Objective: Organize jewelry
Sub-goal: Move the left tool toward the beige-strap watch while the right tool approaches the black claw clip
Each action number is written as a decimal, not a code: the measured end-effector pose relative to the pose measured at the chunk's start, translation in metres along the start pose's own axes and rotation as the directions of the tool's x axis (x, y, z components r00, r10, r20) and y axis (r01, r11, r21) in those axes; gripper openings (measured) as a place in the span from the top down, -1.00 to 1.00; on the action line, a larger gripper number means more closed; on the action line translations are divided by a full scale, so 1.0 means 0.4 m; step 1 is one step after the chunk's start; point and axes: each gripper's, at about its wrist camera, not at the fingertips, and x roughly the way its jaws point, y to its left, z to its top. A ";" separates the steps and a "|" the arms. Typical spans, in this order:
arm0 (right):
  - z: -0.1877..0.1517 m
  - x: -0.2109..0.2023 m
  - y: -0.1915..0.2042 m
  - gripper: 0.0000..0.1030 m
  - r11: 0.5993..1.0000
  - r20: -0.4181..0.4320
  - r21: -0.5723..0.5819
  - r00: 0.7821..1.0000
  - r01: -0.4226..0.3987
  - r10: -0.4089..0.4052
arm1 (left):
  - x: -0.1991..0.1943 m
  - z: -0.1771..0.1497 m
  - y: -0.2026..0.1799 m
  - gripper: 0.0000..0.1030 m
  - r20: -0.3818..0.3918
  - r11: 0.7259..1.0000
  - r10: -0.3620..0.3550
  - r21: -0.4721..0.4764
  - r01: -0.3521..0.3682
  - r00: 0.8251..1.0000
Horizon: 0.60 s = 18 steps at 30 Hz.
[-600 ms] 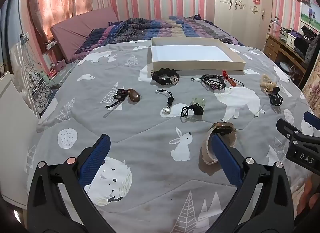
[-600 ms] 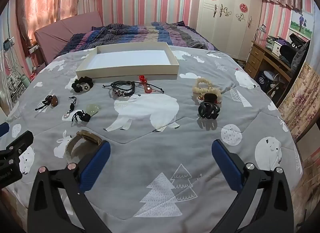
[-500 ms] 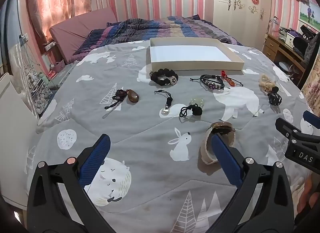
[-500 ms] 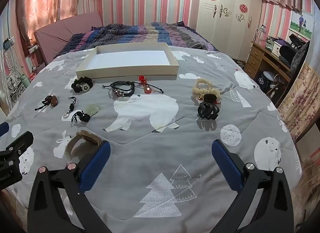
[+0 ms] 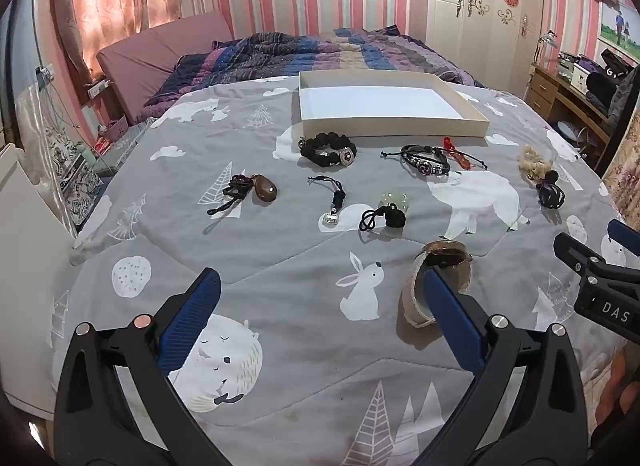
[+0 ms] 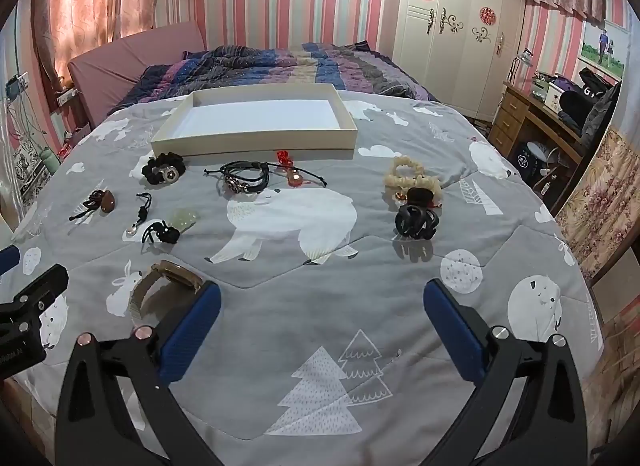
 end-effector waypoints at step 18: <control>-0.007 0.008 -0.023 -0.96 1.000 -0.001 0.019 1.000 0.000 0.000 | 0.010 -0.002 0.030 -0.94 -0.011 1.000 0.010 -0.026 -0.010 1.000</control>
